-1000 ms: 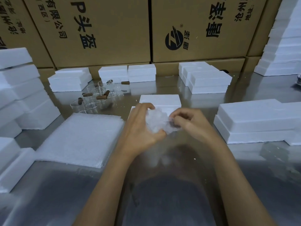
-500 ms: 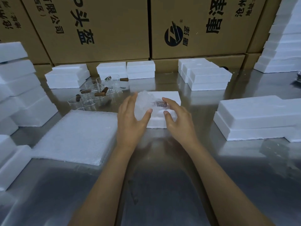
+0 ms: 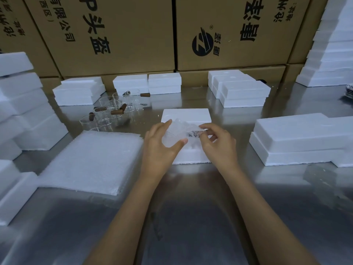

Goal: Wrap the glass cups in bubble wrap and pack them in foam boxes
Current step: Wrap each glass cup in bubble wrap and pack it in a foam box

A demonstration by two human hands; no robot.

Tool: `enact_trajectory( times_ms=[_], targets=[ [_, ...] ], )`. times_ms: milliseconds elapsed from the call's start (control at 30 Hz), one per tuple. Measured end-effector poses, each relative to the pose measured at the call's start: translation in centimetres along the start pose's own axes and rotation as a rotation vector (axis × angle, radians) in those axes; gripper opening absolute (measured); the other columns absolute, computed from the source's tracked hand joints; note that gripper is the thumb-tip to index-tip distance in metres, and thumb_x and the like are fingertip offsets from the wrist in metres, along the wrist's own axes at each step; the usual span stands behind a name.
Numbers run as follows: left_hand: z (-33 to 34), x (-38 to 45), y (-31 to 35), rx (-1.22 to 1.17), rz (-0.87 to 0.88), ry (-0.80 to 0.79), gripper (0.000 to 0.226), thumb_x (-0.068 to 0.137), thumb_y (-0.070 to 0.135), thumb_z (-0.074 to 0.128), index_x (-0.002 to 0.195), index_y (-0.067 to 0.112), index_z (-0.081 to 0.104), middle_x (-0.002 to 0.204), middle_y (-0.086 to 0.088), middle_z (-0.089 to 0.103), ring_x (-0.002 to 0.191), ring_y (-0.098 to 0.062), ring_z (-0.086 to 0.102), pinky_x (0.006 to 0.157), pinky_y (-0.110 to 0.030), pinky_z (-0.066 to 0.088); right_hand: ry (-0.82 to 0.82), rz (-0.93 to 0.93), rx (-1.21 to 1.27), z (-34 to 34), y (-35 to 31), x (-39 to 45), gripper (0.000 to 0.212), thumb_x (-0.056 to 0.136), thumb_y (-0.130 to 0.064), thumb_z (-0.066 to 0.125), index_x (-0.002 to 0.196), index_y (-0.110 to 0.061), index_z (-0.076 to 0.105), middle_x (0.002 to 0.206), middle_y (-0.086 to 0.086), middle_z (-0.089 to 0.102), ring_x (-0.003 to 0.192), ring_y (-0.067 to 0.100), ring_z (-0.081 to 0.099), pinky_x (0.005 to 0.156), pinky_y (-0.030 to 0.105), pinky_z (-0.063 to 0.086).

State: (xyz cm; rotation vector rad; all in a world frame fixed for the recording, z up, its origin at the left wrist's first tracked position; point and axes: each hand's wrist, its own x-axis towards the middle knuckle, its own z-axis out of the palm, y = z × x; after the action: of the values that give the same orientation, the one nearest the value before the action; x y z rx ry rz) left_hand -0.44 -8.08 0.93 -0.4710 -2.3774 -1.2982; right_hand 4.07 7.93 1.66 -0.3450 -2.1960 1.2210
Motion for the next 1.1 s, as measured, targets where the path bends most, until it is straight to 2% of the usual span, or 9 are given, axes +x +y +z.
enact_trajectory(
  times_ms=[100, 267, 400, 500, 567, 633, 733, 933, 1100],
  targets=[
    [0.1, -0.2, 0.0, -0.007, -0.04, -0.005, 0.067, 0.079, 0.04, 0.083, 0.14, 0.025, 0.058, 0.131, 0.018, 0.052, 0.119, 0.002, 0.038, 0.097, -0.011, 0.027, 0.001, -0.002, -0.007, 0.0, 0.0, 0.0, 0.015, 0.09, -0.025, 0.065, 0.099, -0.035, 0.07, 0.09, -0.017, 0.069, 0.087, 0.013, 0.063, 0.102, 0.047, 0.043],
    [-0.1, -0.3, 0.1, 0.024, -0.075, -0.051, 0.066, 0.081, 0.036, 0.08, 0.141, 0.021, 0.058, 0.135, 0.01, 0.054, 0.128, -0.007, 0.038, 0.098, -0.011, 0.025, -0.002, -0.063, -0.084, 0.2, 0.4, -0.2, 0.012, 0.09, -0.022, 0.066, 0.094, -0.03, 0.075, 0.087, -0.022, 0.067, 0.088, 0.014, 0.061, 0.1, 0.046, 0.044],
    [-0.5, 0.0, 0.5, -0.191, -0.137, -0.068, 0.054, 0.089, 0.054, 0.064, 0.139, 0.038, 0.05, 0.132, 0.018, 0.046, 0.13, -0.005, 0.037, 0.105, -0.025, 0.031, 0.041, -0.033, 0.098, -0.2, 0.3, 0.6, 0.013, 0.086, -0.024, 0.072, 0.097, -0.026, 0.077, 0.109, -0.011, 0.07, 0.114, 0.013, 0.058, 0.105, 0.032, 0.043],
    [-0.8, 1.2, 0.4, -0.566, -0.326, -0.006, 0.065, 0.088, 0.061, 0.047, 0.149, 0.041, 0.037, 0.152, 0.016, 0.038, 0.141, -0.005, 0.034, 0.109, -0.03, 0.031, 0.017, 0.286, 0.542, -1.6, 0.2, 1.9, 0.038, 0.087, -0.047, 0.062, 0.121, -0.031, 0.068, 0.124, -0.017, 0.064, 0.121, 0.005, 0.056, 0.099, 0.026, 0.042],
    [-0.6, 2.1, 0.0, -0.732, -0.48, -0.024, 0.06, 0.096, 0.062, 0.041, 0.15, 0.036, 0.037, 0.148, 0.024, 0.047, 0.137, 0.004, 0.041, 0.106, -0.02, 0.034, -0.04, 0.446, 0.658, -1.9, 1.0, 2.7, 0.051, 0.095, -0.053, 0.05, 0.141, -0.03, 0.054, 0.141, -0.011, 0.055, 0.132, 0.01, 0.048, 0.107, 0.032, 0.036],
    [-0.3, 3.0, -0.5, -0.818, -0.58, -0.086, 0.061, 0.101, 0.061, 0.033, 0.154, 0.032, 0.031, 0.153, 0.023, 0.042, 0.141, 0.002, 0.038, 0.107, -0.02, 0.032, -0.081, 0.469, 0.69, -1.8, 2.0, 3.3, 0.06, 0.1, -0.057, 0.039, 0.151, -0.025, 0.042, 0.153, -0.003, 0.045, 0.138, 0.012, 0.044, 0.118, 0.039, 0.03],
    [0.1, 4.5, -0.9, -0.89, -0.625, -0.166, 0.071, 0.1, 0.063, 0.031, 0.16, 0.029, 0.015, 0.167, 0.008, 0.016, 0.153, -0.013, 0.019, 0.121, -0.038, 0.021, -0.154, 0.451, 0.667, -1.5, 2.2, 4.0, 0.072, 0.1, -0.065, 0.03, 0.156, -0.02, 0.032, 0.16, -0.003, 0.036, 0.142, 0.012, 0.039, 0.121, 0.039, 0.025],
    [0.5, 5.3, -1.5, -0.96, -0.629, -0.226, 0.07, 0.101, 0.059, 0.034, 0.159, 0.02, 0.027, 0.162, 0.0, 0.034, 0.146, -0.017, 0.036, 0.121, -0.044, 0.028, -0.329, 0.454, 0.621, -1.7, 2.6, 5.3, 0.075, 0.1, -0.065, 0.029, 0.156, -0.017, 0.032, 0.158, -0.002, 0.039, 0.143, 0.014, 0.039, 0.121, 0.038, 0.026],
    [0.2, 5.1, -1.0, -0.861, -0.538, -0.184, 0.057, 0.104, 0.049, 0.036, 0.151, 0.018, 0.04, 0.153, 0.004, 0.045, 0.124, -0.005, 0.054, 0.111, -0.033, 0.038, -0.149, 0.404, 0.619, -1.3, 2.2, 5.4, 0.054, 0.1, -0.052, 0.045, 0.135, -0.014, 0.06, 0.129, -0.004, 0.067, 0.113, 0.005, 0.062, 0.09, 0.02, 0.044]
  ],
)
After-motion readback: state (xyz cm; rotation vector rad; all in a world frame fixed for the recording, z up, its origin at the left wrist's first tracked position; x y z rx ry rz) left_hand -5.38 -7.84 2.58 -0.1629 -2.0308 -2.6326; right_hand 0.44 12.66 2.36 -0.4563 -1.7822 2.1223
